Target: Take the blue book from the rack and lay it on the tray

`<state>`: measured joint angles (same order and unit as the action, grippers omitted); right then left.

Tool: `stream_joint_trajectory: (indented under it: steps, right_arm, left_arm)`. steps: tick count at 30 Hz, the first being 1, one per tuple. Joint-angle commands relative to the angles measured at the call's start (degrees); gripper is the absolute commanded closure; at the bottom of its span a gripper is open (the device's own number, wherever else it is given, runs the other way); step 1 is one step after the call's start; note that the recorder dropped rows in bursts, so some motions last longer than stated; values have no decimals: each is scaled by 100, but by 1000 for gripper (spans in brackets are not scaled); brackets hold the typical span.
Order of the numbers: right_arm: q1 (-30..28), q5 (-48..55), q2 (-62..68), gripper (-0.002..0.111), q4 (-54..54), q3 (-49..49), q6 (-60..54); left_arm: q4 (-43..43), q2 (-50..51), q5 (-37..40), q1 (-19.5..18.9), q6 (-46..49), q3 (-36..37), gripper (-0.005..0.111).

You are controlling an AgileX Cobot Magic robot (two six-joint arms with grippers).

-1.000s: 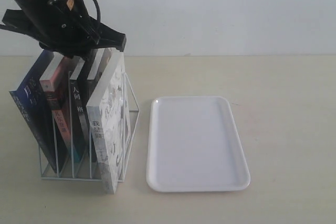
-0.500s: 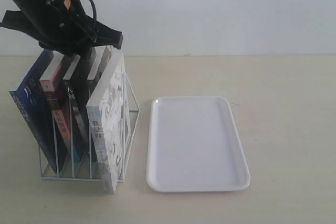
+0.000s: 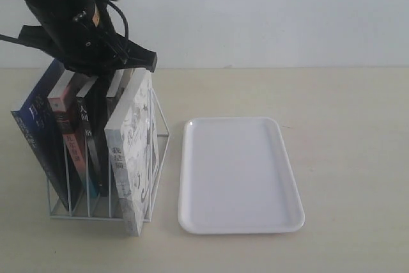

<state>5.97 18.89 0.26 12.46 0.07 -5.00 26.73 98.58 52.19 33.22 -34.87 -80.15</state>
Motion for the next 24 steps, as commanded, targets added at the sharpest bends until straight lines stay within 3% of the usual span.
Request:
stream_joint_trajectory:
  steps: [1, 24]
  right_arm:
    - [-19, -35, -26, 108, -25, -7, 0]
    - [-19, -35, -26, 108, -25, -7, 0]
  left_arm:
    - [10, -178, 48, -5, 1, -20, 102]
    - [-298, -1091, 911, -5, 175, -594, 102]
